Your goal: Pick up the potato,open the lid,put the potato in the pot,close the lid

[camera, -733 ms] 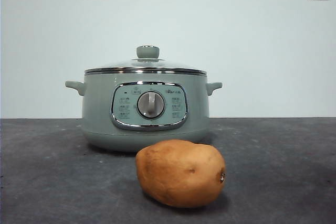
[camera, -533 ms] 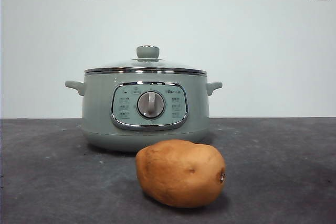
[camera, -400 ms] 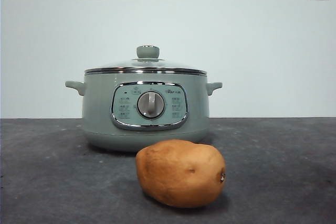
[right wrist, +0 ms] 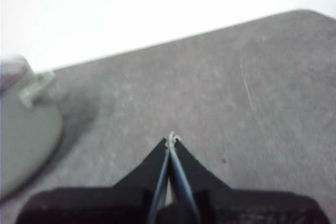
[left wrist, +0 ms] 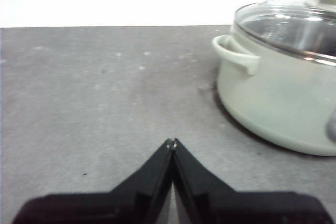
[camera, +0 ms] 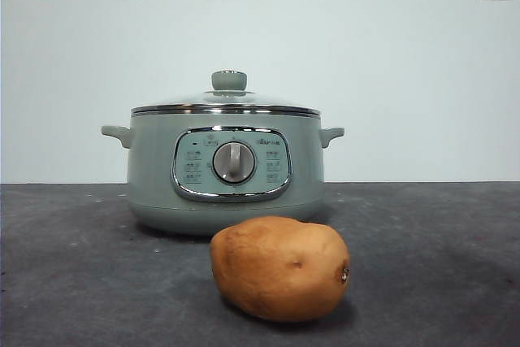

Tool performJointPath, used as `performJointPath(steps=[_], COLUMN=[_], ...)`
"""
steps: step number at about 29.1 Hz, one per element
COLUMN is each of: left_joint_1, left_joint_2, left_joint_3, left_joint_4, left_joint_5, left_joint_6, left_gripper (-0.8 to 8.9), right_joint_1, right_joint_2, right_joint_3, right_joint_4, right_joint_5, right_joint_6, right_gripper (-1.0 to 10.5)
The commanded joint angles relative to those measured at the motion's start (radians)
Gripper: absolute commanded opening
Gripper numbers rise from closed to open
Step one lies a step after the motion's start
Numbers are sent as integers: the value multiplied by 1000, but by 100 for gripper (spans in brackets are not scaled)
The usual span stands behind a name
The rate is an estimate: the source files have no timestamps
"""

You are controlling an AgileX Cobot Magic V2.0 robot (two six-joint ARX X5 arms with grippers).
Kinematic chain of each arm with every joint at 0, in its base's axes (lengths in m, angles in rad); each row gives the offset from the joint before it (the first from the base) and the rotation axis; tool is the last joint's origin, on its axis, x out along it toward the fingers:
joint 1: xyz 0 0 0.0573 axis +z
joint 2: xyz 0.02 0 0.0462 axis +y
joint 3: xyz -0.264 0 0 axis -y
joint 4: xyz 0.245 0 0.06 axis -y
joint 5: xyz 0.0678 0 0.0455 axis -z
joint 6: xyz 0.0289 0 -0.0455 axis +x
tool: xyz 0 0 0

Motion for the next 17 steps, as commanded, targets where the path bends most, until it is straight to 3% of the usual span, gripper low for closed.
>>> performJointPath(steps=[1, 6, 14, 17], left_joint_1=[3, 3, 3, 3], left_joint_2=[58, 186, 372, 436], left_joint_3=[52, 169, 301, 322], left_joint_4=[-5, -21, -21, -37], left_joint_5=[34, 116, 234, 267], left_joint_6=[-9, -9, -14, -78], left_gripper=[-5, -4, -3, -3], right_joint_1=[0, 0, 0, 0], right_joint_2=[38, 155, 385, 441], right_joint_3=[62, 204, 467, 512], right_joint_4=[-7, -71, -439, -504], right_joint_5=[-10, -76, -264, -295], right_joint_6=[29, 28, 33, 74], right_gripper=[-8, -8, 0, 0])
